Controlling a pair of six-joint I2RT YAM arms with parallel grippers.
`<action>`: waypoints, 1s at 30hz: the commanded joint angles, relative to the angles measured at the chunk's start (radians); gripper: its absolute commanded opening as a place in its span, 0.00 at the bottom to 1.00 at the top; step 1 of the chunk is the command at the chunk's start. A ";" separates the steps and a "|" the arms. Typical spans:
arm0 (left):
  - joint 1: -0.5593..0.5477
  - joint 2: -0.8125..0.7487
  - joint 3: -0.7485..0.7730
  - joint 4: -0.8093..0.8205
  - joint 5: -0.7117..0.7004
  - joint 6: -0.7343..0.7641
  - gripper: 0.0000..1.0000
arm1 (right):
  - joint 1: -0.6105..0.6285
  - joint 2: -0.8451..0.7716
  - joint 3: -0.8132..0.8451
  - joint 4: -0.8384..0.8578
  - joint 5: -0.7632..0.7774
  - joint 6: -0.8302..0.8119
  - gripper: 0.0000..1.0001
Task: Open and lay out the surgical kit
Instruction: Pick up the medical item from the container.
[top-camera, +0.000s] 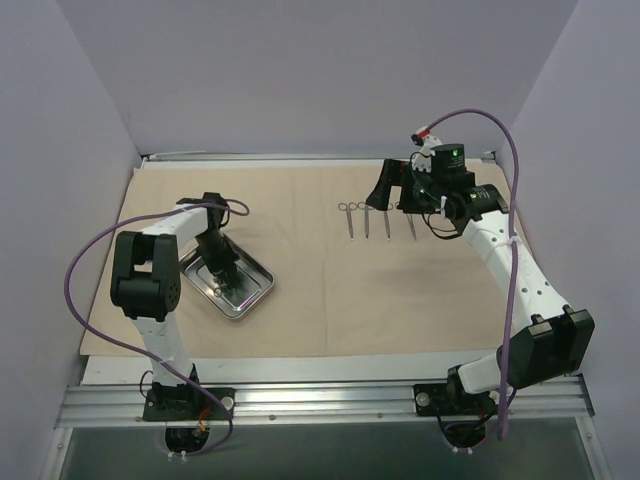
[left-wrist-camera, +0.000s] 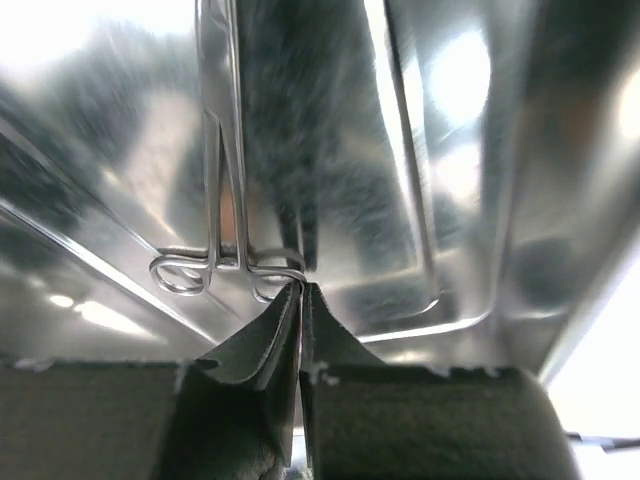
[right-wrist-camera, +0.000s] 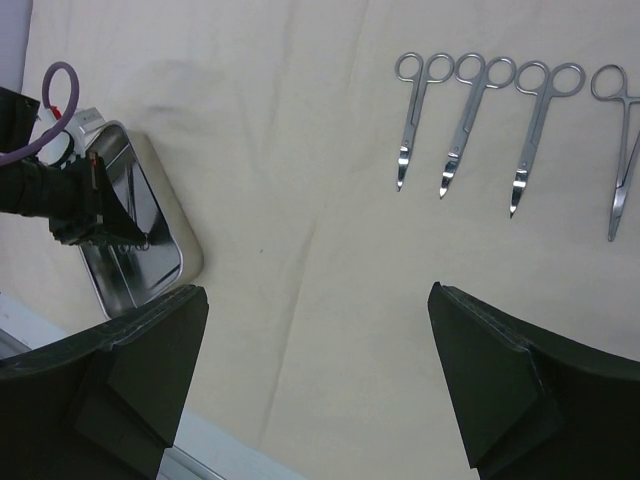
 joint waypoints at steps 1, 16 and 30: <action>-0.004 0.013 0.067 0.031 -0.071 0.046 0.09 | 0.014 -0.013 0.003 0.028 -0.008 0.015 1.00; -0.004 -0.071 0.135 -0.049 -0.123 0.101 0.45 | 0.034 0.000 -0.033 0.069 -0.002 0.023 1.00; 0.039 0.079 0.238 -0.033 -0.180 0.178 0.39 | 0.033 0.033 -0.010 -0.078 0.068 -0.069 0.90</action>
